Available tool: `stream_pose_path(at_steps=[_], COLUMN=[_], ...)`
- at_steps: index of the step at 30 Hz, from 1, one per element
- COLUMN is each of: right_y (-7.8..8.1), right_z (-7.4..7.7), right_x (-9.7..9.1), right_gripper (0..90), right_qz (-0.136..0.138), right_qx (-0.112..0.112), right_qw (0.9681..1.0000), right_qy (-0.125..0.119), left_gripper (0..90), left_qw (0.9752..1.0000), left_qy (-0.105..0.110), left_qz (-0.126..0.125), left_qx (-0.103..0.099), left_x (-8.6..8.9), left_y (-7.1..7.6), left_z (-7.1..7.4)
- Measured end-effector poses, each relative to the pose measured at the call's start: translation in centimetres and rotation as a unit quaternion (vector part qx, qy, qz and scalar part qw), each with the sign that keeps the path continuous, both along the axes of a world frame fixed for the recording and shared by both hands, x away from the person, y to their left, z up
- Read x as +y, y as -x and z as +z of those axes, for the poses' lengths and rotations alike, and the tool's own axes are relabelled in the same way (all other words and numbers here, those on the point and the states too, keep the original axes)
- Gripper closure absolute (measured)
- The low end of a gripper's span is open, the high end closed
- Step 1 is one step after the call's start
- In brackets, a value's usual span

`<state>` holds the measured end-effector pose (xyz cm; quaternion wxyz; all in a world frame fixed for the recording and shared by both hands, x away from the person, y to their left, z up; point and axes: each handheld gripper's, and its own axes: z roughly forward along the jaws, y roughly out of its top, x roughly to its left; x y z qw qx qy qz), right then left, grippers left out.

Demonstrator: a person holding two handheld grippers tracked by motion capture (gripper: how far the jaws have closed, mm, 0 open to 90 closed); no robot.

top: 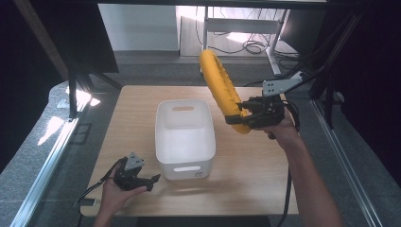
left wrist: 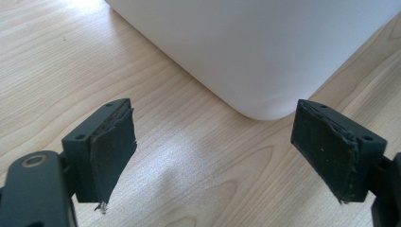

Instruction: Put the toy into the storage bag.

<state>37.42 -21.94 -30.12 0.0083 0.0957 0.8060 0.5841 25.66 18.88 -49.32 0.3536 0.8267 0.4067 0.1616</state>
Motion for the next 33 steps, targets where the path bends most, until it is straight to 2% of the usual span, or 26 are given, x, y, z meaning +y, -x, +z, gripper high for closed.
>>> stream_pose_path(at_steps=[33], right_y=[0.6], right_z=[1.2], right_x=[2.5], right_gripper=[51.7], right_qz=[0.027], right_qx=[-0.009], right_qw=[0.9996], right_qy=[-0.008], left_gripper=[14.7], left_qw=[1.0000], left_qy=[-0.003], left_qz=[0.000], left_qx=[0.000], left_x=[0.1], left_y=[0.0], left_z=[0.0])
